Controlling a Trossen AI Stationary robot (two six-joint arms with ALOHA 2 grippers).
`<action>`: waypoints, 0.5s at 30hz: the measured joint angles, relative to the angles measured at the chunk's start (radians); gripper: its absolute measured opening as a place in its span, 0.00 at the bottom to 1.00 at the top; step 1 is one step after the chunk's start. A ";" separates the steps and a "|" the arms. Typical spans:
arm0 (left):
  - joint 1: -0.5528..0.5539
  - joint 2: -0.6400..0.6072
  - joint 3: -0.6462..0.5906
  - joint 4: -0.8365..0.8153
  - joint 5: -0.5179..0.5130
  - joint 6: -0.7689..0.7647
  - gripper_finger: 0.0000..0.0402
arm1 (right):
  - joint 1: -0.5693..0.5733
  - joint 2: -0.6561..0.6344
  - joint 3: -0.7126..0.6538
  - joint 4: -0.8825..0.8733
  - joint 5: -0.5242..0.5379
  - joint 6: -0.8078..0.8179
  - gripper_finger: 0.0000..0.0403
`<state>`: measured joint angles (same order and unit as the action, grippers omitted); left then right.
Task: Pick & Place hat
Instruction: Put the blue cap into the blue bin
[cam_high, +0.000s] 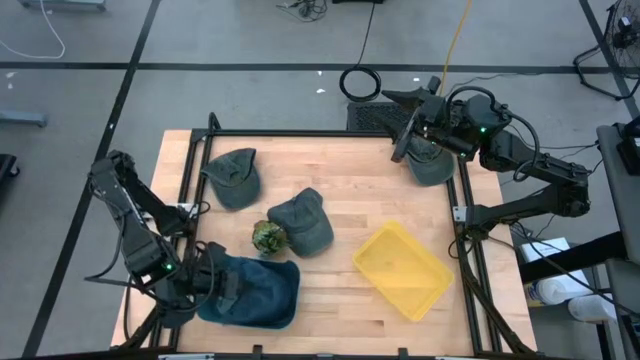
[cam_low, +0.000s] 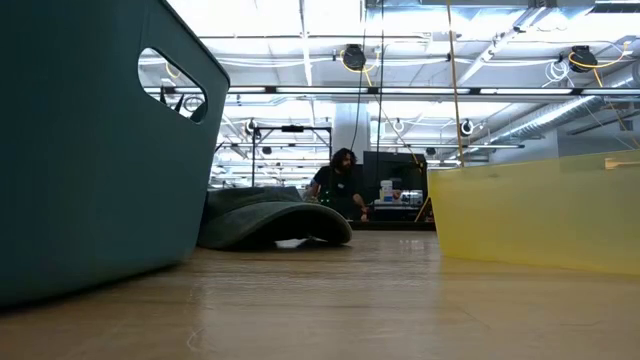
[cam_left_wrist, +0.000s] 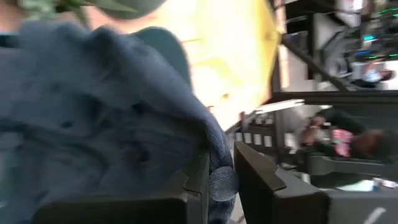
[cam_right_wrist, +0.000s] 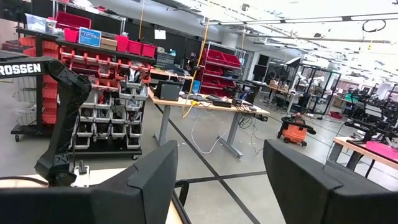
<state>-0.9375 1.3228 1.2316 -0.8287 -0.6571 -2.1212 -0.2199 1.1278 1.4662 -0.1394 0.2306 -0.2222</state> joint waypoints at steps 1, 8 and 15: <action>0.000 0.000 0.000 -0.020 0.017 -0.013 0.14 | 0.000 0.000 0.000 0.000 0.000 0.000 0.56; 0.000 0.000 0.000 -0.117 0.119 -0.062 0.14 | 0.000 0.000 0.000 0.000 0.000 0.000 0.56; 0.010 0.042 0.000 -0.245 0.276 -0.133 0.14 | 0.000 0.000 0.000 0.000 0.001 0.000 0.56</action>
<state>-0.9280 1.3652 1.2319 -1.0737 -0.3810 -2.2545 -0.2195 1.1278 1.4662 -0.1394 0.2314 -0.2222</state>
